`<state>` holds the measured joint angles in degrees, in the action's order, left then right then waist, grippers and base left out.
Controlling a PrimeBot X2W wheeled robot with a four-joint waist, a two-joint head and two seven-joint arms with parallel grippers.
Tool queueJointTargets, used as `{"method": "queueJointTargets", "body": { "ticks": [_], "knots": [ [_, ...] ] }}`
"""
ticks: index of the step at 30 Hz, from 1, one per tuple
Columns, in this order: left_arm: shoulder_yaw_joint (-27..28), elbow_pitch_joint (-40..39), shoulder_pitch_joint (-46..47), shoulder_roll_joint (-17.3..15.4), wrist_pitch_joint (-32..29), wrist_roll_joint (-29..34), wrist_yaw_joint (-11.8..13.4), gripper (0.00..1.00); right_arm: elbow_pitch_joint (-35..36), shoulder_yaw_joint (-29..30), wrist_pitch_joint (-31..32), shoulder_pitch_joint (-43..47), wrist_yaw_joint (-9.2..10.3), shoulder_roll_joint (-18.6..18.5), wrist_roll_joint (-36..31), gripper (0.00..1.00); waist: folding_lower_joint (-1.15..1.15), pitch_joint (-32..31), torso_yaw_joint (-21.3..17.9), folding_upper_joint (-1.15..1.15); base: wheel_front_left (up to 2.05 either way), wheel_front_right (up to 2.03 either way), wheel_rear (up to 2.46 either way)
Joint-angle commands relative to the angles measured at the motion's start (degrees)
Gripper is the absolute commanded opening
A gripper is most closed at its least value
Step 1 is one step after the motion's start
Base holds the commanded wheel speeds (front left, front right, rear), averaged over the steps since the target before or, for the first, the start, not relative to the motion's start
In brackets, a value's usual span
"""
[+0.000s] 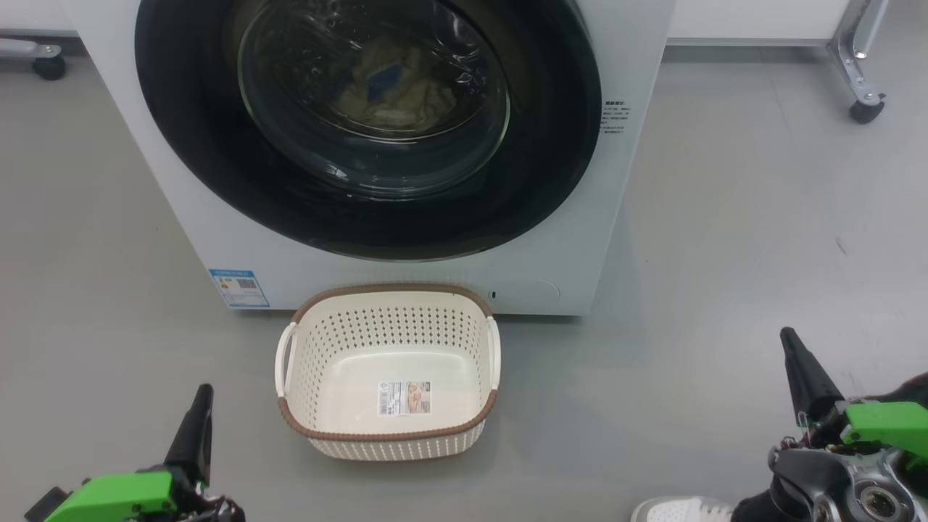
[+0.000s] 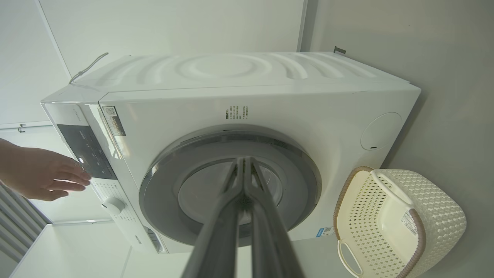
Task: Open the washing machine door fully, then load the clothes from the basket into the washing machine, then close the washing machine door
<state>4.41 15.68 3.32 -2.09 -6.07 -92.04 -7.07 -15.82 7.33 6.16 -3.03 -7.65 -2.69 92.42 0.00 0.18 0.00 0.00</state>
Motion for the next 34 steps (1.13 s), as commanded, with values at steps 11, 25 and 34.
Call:
{"method": "queueJointTargets", "body": {
  "ticks": [11,25,34],
  "knots": [
    [2.14,-1.64,2.87,-0.81,-0.44,-0.10,-0.42,0.00,1.79,-0.85,0.30,-3.15,0.16,-0.26,-0.23,0.00,0.00,0.00,0.00,0.00,0.00,0.00,0.00],
    [2.15,-1.64,2.87,-0.80,-0.45,-0.09,-0.42,0.00,1.79,-0.83,0.32,-3.15,0.16,-0.24,-0.25,0.00,0.00,0.00,0.00,0.00,0.00,0.00,0.00],
    [2.15,-1.64,2.87,-0.80,-0.45,-0.09,-0.42,0.00,1.79,-0.81,0.33,-3.15,0.16,-0.24,-0.26,0.00,0.00,0.00,0.00,0.00,0.00,0.00,0.00]
  ]
}}
